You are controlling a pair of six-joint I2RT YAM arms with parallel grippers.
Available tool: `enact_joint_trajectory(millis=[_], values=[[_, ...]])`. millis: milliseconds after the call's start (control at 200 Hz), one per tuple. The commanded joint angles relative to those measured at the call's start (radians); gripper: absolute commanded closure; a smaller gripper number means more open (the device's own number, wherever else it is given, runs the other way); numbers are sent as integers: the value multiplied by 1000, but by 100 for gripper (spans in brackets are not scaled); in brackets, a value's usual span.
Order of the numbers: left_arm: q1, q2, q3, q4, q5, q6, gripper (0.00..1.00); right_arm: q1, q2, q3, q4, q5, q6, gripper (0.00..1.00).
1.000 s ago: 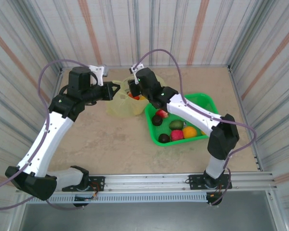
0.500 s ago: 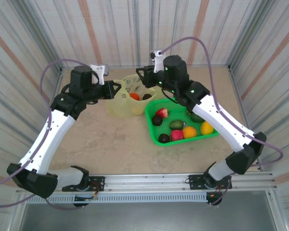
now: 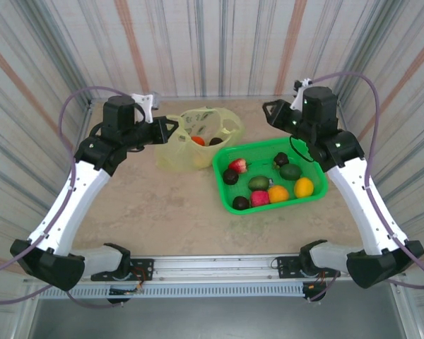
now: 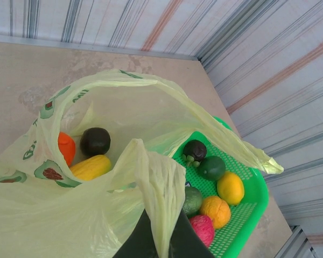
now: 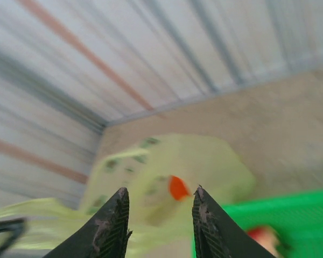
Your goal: Place the fake fruits into the plastic bag and tie a complex knot
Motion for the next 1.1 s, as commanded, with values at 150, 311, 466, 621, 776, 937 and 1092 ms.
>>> enact_joint_trajectory(millis=[150,311,466,621,776,937,1092], values=[[8,-23,-17,22,32,-2,100,-44,89,-178,-303,-76,136,62],[7,-27,-19,22,36,0,100,-8,157,-218,-334,-47,196,57],[7,-36,-23,22,35,2,100,16,207,-251,-320,-59,305,50],[8,-43,-26,17,29,6,100,76,292,-210,-286,-43,248,47],[8,-51,-29,12,25,12,100,124,387,-163,-238,-44,156,46],[8,-53,-30,10,24,12,100,159,425,-184,-107,-94,171,38],[8,-53,-28,9,20,11,100,158,408,-233,-25,2,252,31]])
